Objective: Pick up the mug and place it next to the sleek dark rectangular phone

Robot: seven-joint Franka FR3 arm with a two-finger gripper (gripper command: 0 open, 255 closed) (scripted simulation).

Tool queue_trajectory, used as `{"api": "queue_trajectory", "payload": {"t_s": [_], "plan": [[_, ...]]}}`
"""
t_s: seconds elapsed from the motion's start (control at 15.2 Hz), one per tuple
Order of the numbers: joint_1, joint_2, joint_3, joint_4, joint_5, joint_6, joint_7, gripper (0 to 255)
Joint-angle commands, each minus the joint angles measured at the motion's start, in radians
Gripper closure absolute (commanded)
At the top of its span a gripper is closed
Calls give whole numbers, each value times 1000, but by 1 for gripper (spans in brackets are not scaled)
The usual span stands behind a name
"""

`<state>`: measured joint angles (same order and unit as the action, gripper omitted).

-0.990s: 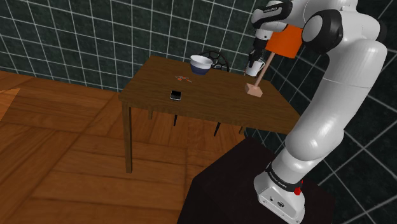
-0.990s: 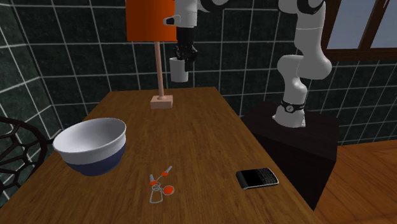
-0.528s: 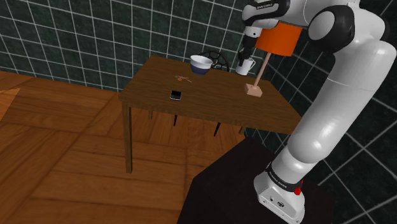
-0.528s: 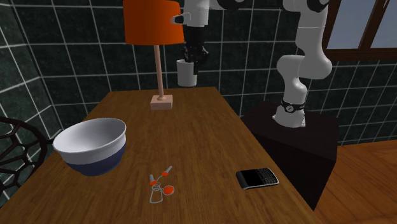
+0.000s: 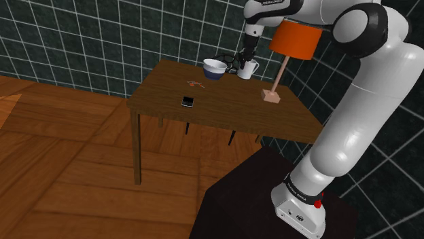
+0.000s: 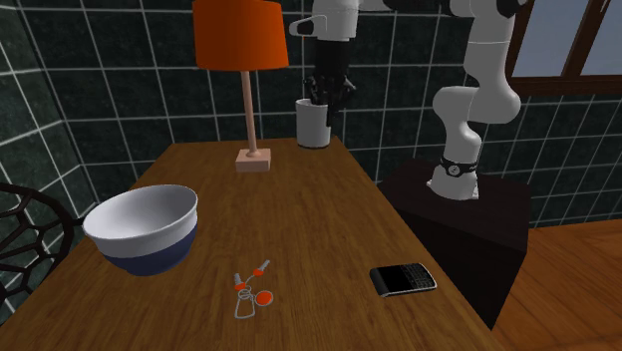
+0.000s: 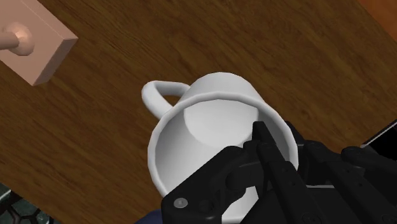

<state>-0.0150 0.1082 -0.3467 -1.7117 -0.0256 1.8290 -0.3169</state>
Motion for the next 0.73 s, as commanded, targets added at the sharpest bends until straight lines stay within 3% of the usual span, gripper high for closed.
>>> {"api": "queue_trajectory", "payload": {"t_s": [0.0, 0.66], "plan": [[25, 8, 20, 12, 0, -6, 46, 255], [133, 90, 104, 127, 9, -51, 239, 255]]}}
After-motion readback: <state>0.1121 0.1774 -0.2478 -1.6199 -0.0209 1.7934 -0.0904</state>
